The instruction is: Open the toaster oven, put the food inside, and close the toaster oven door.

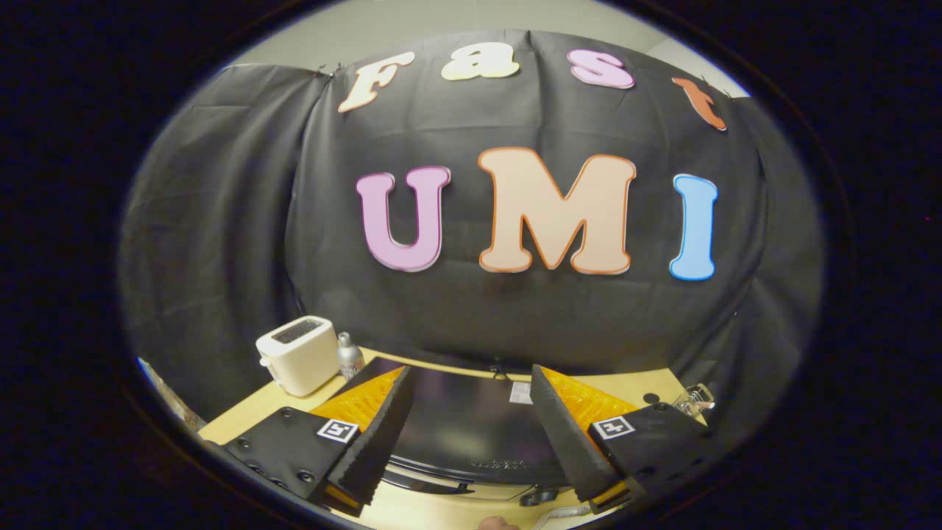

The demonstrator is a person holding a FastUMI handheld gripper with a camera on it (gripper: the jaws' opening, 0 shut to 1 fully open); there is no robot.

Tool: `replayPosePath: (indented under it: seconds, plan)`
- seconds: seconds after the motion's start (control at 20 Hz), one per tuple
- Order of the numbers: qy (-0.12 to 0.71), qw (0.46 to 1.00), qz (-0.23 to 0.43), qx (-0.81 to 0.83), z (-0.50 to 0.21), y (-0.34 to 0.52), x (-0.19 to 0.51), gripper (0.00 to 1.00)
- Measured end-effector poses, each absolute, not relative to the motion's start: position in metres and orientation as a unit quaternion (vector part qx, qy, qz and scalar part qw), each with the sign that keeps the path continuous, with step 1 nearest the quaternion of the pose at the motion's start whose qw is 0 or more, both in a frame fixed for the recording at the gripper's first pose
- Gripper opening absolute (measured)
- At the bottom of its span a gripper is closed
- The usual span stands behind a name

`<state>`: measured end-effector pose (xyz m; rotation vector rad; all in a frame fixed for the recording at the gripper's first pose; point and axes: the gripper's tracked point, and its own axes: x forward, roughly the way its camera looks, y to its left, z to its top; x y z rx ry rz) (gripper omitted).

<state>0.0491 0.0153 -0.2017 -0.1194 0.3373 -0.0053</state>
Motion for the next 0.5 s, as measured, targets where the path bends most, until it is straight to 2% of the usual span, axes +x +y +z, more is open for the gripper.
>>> replayPosePath:
  seconds: [0.25,0.5]
  plan:
    - [0.236,0.969,0.007,-0.072,-0.273,0.032,0.044,0.99]
    - [0.268,0.96,0.014,-0.081,-0.309,0.042,0.032,0.99]
